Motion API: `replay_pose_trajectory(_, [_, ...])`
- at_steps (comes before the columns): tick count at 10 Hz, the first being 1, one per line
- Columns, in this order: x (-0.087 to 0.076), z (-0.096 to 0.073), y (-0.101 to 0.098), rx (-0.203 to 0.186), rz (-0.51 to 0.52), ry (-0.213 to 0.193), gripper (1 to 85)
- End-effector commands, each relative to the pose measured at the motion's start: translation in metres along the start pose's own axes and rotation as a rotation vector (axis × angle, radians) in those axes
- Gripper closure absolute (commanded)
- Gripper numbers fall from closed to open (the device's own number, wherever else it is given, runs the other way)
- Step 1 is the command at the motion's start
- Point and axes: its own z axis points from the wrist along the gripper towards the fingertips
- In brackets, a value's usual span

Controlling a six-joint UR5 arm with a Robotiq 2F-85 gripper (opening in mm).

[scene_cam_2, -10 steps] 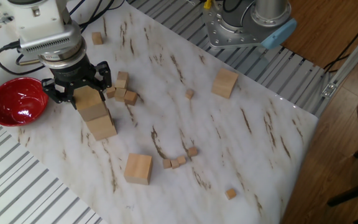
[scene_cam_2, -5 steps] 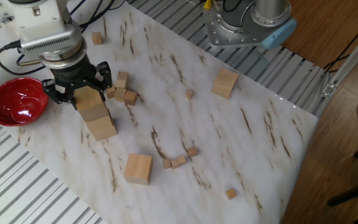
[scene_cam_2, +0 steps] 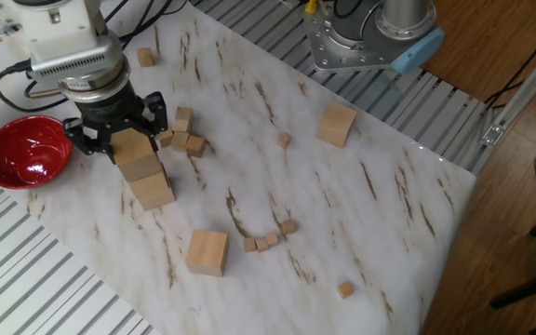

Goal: Stack the blocks in a vertical line of five

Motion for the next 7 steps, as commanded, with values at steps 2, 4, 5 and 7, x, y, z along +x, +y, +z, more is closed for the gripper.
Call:
replay_pose_trajectory(2, [-0.0081, -0.0010, 0.0036, -0.015, 0.000, -0.033, 41.3])
replay_pose_trajectory(4, [-0.0075, -0.0002, 0.0020, -0.011, -0.003, -0.029, 41.3])
replay_pose_trajectory(5, [-0.0070, 0.0000, 0.0018, -0.010, -0.003, -0.027, 41.3])
replay_pose_trajectory(7, [-0.0049, 0.0001, 0.0011, -0.008, -0.003, -0.020, 41.0])
